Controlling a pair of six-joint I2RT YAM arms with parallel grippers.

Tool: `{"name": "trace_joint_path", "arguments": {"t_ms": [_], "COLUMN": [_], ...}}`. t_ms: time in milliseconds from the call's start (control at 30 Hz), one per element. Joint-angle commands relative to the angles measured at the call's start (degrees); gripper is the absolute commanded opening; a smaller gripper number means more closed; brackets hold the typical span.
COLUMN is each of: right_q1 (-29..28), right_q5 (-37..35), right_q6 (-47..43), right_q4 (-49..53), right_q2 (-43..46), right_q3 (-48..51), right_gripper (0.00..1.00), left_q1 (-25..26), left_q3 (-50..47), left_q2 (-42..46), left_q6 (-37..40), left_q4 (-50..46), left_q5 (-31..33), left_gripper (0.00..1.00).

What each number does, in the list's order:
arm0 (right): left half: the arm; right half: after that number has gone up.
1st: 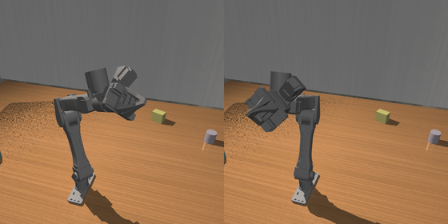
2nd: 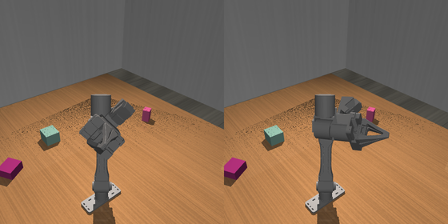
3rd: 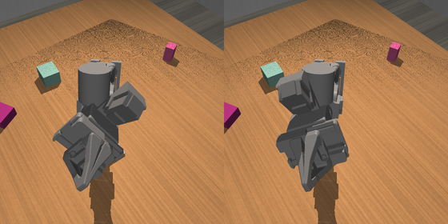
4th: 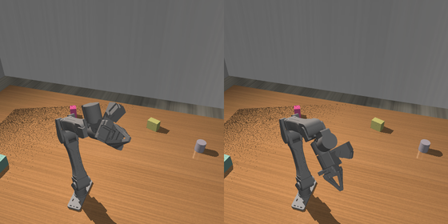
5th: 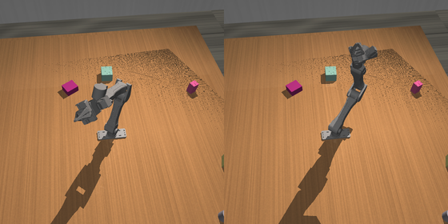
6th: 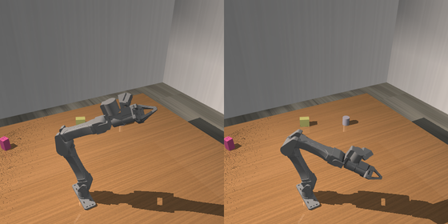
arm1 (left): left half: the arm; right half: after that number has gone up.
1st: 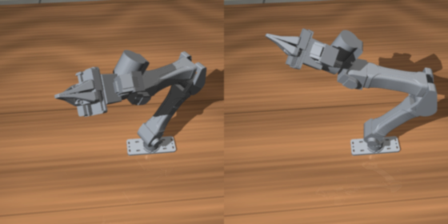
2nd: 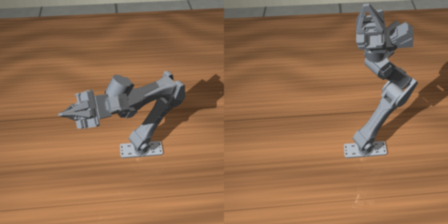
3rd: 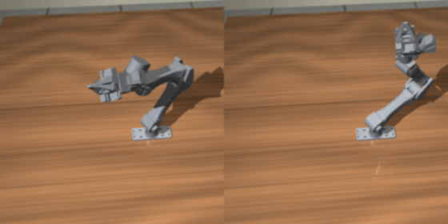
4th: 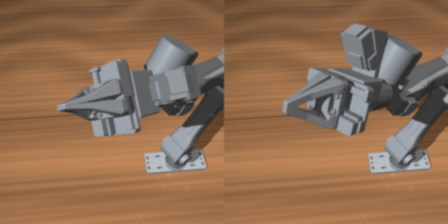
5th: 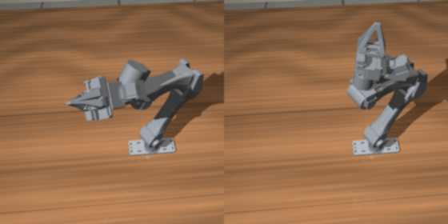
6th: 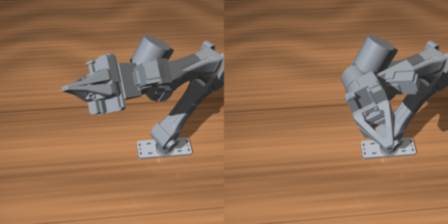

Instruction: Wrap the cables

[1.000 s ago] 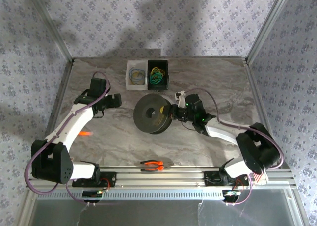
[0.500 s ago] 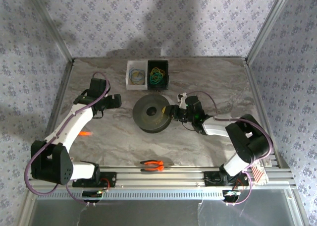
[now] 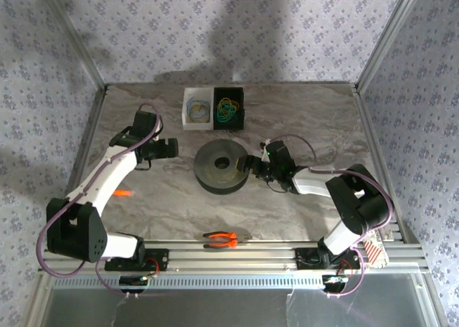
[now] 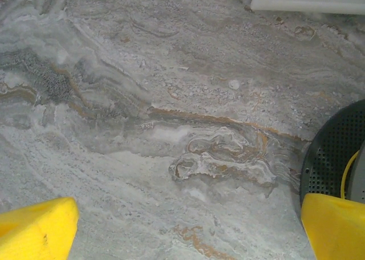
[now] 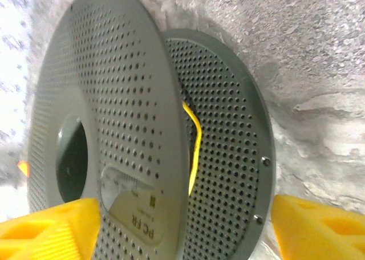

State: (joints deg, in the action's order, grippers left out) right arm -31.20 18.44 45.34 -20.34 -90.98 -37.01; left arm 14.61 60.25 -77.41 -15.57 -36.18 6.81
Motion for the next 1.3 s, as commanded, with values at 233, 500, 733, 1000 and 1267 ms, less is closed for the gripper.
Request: {"name": "trace_joint_path", "arguments": {"t_ms": [233, 500, 733, 1000, 1267], "right_q1": [-1.2, -0.3, 1.5, 2.3, 2.8], "right_q5": [-12.1, -14.3, -12.6, -13.0, -11.5], "right_q6": [-22.4, -26.8, -24.7, -23.7, -22.7], "right_q4": [31.9, 39.4, 42.3, 44.3, 44.5], "right_q2": [9.0, -10.4, -26.2, -35.2, -40.1], "right_q3": [-23.9, -50.8, -67.4, -75.9, -79.7], "right_gripper": [1.0, 0.95, 0.61, 0.47, 0.42], "left_q1": [1.2, 2.3, 2.5, 2.6, 2.6], "left_q3": [4.9, 6.0, 6.3, 6.2, 5.9], "left_q2": [-3.2, -4.8, -4.6, -5.4, -5.9], "left_q6": [0.2, 0.5, 1.0, 1.7, 1.9], "left_q4": [-9.0, -8.8, -8.9, -8.5, -7.9], "left_q5": [-2.5, -3.1, -2.7, -3.0, -3.5], "left_gripper": [1.0, 1.0, 1.0, 1.0, 1.0]}}
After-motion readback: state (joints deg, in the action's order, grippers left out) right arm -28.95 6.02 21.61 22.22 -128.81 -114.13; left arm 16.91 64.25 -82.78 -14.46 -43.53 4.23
